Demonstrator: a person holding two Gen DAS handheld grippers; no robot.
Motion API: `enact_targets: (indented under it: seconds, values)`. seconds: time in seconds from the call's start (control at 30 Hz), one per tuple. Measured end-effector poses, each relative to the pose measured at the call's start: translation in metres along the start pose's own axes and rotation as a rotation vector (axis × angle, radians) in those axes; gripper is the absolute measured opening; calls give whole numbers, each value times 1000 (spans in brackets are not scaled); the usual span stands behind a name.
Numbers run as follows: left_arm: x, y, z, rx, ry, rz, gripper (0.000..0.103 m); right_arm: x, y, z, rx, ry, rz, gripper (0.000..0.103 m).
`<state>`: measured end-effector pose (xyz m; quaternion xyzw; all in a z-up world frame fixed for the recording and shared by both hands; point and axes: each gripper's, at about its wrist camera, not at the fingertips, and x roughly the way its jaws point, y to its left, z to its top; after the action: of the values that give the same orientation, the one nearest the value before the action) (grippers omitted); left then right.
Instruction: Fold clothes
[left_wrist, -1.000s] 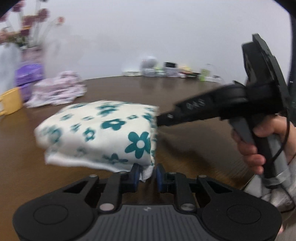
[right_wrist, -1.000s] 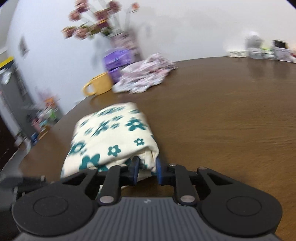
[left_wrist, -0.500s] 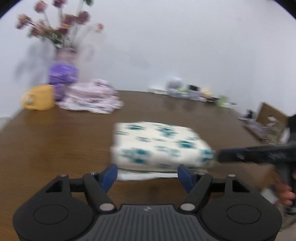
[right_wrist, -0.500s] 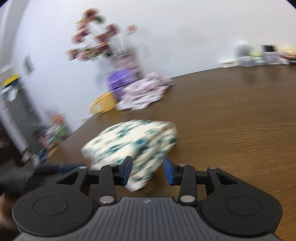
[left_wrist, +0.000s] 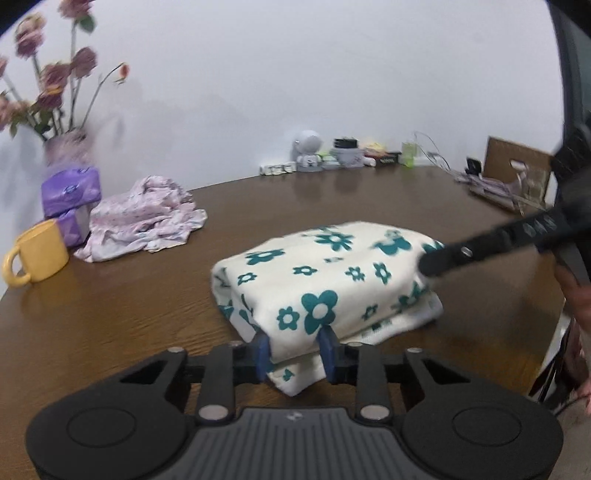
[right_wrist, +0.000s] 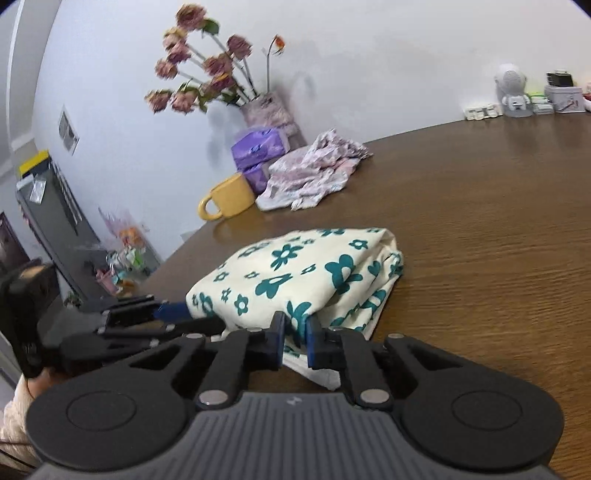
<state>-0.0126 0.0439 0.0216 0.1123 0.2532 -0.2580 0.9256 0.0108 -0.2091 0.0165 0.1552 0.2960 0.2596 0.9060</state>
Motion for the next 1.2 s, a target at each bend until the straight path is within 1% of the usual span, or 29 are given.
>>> enact_targets:
  seconds: [0.1,0.17,0.2,0.23,0.27,0.3,0.33,0.37,0.4,0.43,0.47,0.5,0.57,0.6,0.63,0.7,0.8,0.87,1.0,1.07,1.1,1.13,1.2]
  values:
    - [1,-13,-5,40,4,-3,21,-6,-12,-4,45,5,-17,10]
    - [-2,-16,-7,29,-4,-15,22,-6,-21,-5,74,4,-17,10]
    - [-4,-14,-6,2,-13,-22,22,-7,-25,-4,84,-6,-15,10]
    - [-5,-11,-5,-27,-21,-31,28,-9,-27,-4,87,-13,-11,12]
    - [-7,-6,-4,-65,-24,-51,41,-11,-29,-3,90,-19,-7,15]
    - [-9,-1,-2,-110,-35,-75,47,-12,-29,-3,79,-17,0,18]
    - [-9,3,0,-147,-43,-86,55,-15,-26,-4,46,-21,0,29]
    - [-8,6,2,-180,-50,-94,55,-17,-23,-5,14,-25,-1,36]
    - [-6,8,4,-196,-43,-87,54,-17,-17,-5,-25,-27,-13,41]
    - [-4,10,6,-212,-37,-81,51,-17,-12,-6,-64,-28,-25,41]
    - [-2,11,6,-224,-30,-83,45,-15,-8,-6,-93,-22,-36,41]
    - [0,13,6,-236,-22,-86,41,-12,-6,-6,-119,-17,-51,40]
    - [1,15,4,-262,-11,-109,30,-8,-4,-5,-147,-5,-75,29]
    - [1,16,3,-271,-10,-119,27,-7,-6,-4,-148,-2,-74,24]
    - [0,17,2,-279,-10,-129,24,-8,-9,-3,-141,4,-64,22]
    - [0,18,0,-298,-9,-148,23,-9,-17,0,-124,7,-43,20]
    - [2,21,-1,-319,-7,-158,23,-13,-30,5,-76,6,-7,19]
    - [4,23,-2,-333,-6,-164,23,-14,-39,7,-44,25,29,19]
    - [6,27,-2,-356,-3,-176,23,-20,-48,3,-42,26,52,19]
    - [6,27,-2,-359,0,-177,23,-23,-54,3,-38,26,49,19]
    - [6,25,-2,-354,1,-178,23,-24,-56,3,-39,27,56,18]
    - [6,24,-2,-350,3,-178,22,-25,-58,2,-39,28,63,12]
    - [5,21,-1,-341,6,-181,18,-24,-57,3,-44,23,72,7]
